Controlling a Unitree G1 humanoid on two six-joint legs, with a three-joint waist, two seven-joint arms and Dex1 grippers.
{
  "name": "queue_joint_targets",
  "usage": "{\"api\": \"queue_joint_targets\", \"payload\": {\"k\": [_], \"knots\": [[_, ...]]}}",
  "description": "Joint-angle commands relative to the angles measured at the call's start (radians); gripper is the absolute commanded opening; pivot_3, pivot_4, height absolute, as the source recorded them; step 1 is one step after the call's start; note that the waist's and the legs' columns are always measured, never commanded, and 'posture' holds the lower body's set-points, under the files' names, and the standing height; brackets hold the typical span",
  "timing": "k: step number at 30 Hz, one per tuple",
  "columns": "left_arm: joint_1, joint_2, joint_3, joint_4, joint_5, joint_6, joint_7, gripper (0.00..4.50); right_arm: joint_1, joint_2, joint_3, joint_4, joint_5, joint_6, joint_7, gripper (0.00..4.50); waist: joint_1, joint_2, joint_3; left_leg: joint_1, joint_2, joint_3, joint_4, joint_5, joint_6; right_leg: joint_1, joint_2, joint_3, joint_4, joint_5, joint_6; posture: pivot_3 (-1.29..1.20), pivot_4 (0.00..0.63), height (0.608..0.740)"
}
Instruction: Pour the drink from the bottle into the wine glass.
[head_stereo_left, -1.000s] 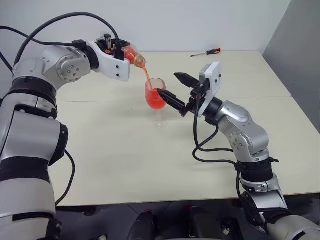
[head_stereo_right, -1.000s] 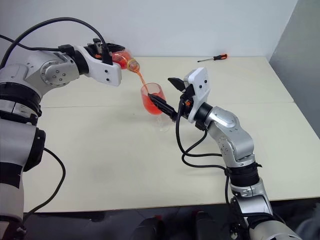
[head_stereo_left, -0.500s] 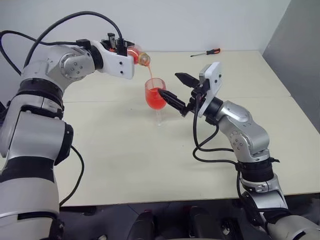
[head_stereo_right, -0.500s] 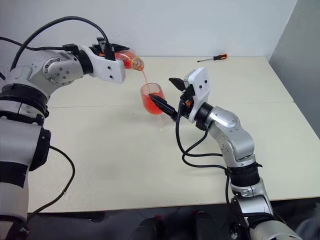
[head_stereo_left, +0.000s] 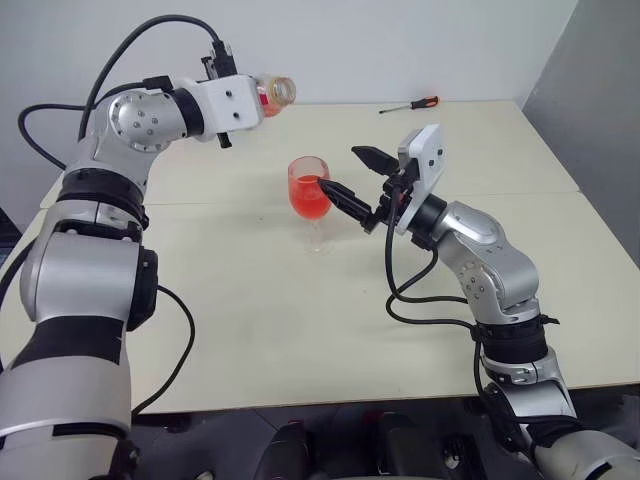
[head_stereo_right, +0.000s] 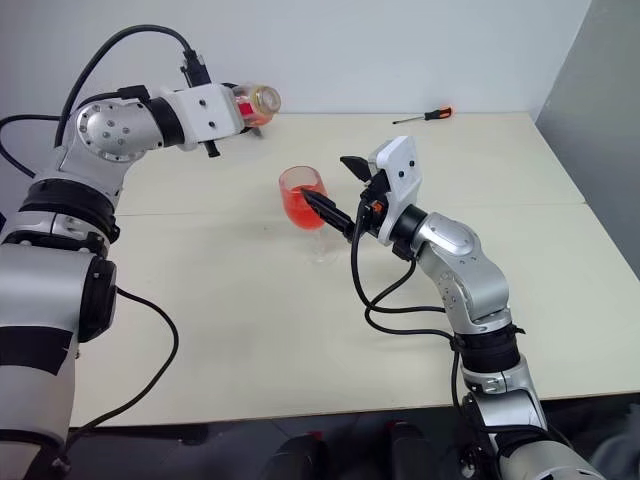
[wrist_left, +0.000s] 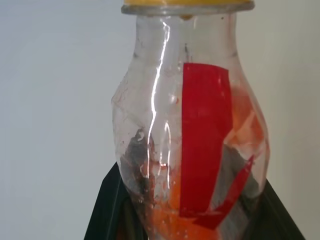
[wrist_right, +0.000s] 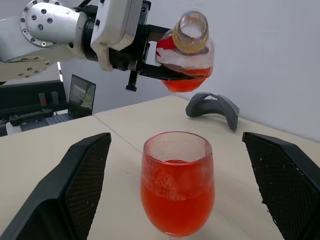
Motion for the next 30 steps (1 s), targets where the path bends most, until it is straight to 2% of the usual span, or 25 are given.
{"api": "queue_joint_targets", "payload": {"k": [1, 5, 9, 12, 16, 22, 26, 30], "knots": [[-0.020, -0.020, 0.109, -0.057, -0.147, 0.100, -0.111, 1.28, -0.030, -0.005, -0.012, -0.020, 0.006, -0.020, 0.003, 4.50, 0.000, 0.000, 0.000, 0.000, 0.000, 0.000, 0.000, 0.000, 0.000, 0.000, 0.000, 0.000, 0.000, 0.000, 0.000, 0.00, 0.150, 0.740], [-0.033, -0.044, 0.195, -0.096, -0.253, 0.242, -0.183, 1.28, -0.030, -0.009, -0.014, -0.034, 0.014, -0.006, 0.004, 4.50, -0.002, 0.000, 0.000, 0.000, 0.000, 0.000, 0.000, 0.000, 0.000, 0.000, 0.000, 0.000, 0.000, 0.000, 0.000, 0.00, 0.150, 0.740], [-0.008, -0.049, 0.270, -0.144, -0.324, 0.396, -0.121, 1.28, -0.017, -0.029, -0.017, -0.074, 0.034, 0.025, 0.015, 4.50, -0.005, 0.000, 0.000, 0.000, 0.000, -0.001, 0.000, 0.000, 0.000, 0.000, 0.000, 0.001, 0.001, 0.000, 0.000, 0.00, 0.150, 0.740], [0.114, -0.040, 0.308, -0.259, -0.358, 0.482, -0.063, 1.28, 0.031, -0.060, -0.013, -0.138, 0.054, 0.067, 0.023, 4.50, -0.007, 0.001, -0.001, 0.001, 0.000, -0.001, 0.000, 0.000, 0.000, 0.000, 0.000, 0.002, 0.001, 0.000, 0.000, 0.00, 0.150, 0.740], [0.324, -0.050, 0.360, -0.516, -0.412, 0.655, 0.027, 1.28, 0.117, -0.113, 0.004, -0.254, 0.104, 0.126, 0.051, 4.50, -0.009, 0.001, -0.001, 0.001, 0.001, -0.004, 0.000, 0.000, 0.000, 0.000, 0.000, 0.003, 0.002, 0.000, 0.000, 0.00, 0.150, 0.740], [0.597, -0.136, 0.443, -0.894, -0.521, 0.932, 0.189, 1.28, 0.204, -0.173, 0.030, -0.339, 0.138, 0.139, 0.102, 4.50, 0.000, 0.000, -0.001, 0.000, 0.000, -0.005, 0.001, 0.000, 0.000, 0.000, 0.000, 0.003, 0.001, 0.000, 0.000, 0.00, 0.150, 0.740], [0.710, -0.189, 0.500, -1.009, -0.595, 1.019, 0.258, 1.28, 0.234, -0.179, 0.050, -0.360, 0.137, 0.125, 0.113, 4.50, 0.003, -0.001, -0.002, 0.000, 0.000, -0.005, 0.001, 0.000, 0.000, 0.001, 0.000, 0.003, 0.001, 0.000, 0.000, 0.00, 0.150, 0.740], [0.818, -0.230, 0.542, -1.040, -0.653, 1.080, 0.299, 1.28, 0.273, -0.166, 0.045, -0.357, 0.130, 0.098, 0.101, 4.50, 0.005, -0.001, -0.002, 0.001, 0.000, -0.005, 0.001, 0.000, 0.000, 0.001, 0.000, 0.003, 0.001, 0.000, 0.000, 0.00, 0.150, 0.740]]}}
